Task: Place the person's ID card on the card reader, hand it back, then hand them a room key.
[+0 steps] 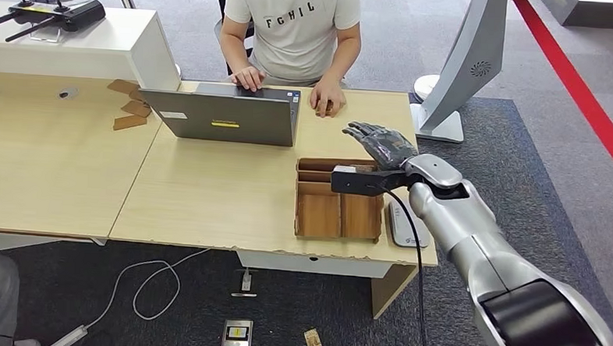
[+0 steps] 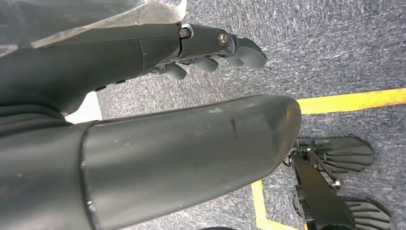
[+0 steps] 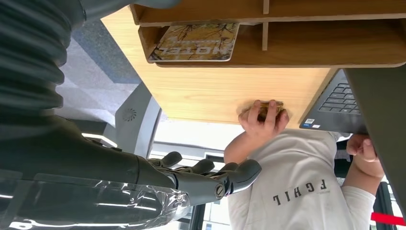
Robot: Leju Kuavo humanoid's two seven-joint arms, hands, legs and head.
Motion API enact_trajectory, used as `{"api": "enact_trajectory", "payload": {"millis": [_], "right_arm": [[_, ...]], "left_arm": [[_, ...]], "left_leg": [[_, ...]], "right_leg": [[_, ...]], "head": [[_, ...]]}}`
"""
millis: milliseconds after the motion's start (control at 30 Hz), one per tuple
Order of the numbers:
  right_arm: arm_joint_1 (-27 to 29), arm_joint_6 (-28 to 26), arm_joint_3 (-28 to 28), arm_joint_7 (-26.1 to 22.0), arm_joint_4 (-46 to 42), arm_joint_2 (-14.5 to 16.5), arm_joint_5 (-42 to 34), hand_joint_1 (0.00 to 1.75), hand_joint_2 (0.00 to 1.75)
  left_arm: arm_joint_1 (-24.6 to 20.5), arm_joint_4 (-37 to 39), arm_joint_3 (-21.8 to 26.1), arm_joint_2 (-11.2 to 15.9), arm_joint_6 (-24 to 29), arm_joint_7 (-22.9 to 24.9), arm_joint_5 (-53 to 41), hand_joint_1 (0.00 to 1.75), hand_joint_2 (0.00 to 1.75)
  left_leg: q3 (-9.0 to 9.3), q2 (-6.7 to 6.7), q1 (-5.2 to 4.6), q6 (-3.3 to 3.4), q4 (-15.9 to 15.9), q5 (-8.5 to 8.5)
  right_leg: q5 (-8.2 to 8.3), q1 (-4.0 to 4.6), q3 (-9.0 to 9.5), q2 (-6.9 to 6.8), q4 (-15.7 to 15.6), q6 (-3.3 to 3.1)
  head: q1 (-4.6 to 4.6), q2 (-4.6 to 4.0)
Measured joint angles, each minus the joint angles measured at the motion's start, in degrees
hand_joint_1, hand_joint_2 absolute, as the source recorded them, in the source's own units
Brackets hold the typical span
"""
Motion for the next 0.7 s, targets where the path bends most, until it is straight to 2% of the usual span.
{"api": "enact_trajectory", "payload": {"millis": [700], "right_arm": [[0.8,0.0,0.2,-0.1,0.9,0.6,0.0,0.00,1.75]], "left_arm": [[0.1,0.0,-0.6,-0.2,0.4,0.0,0.6,0.00,0.00]], "left_leg": [[0.00,0.00,0.00,0.00,0.0,0.00]], "right_leg": [[0.00,0.00,-0.01,0.00,0.0,0.00]], "head": [[0.00,0.01]]}}
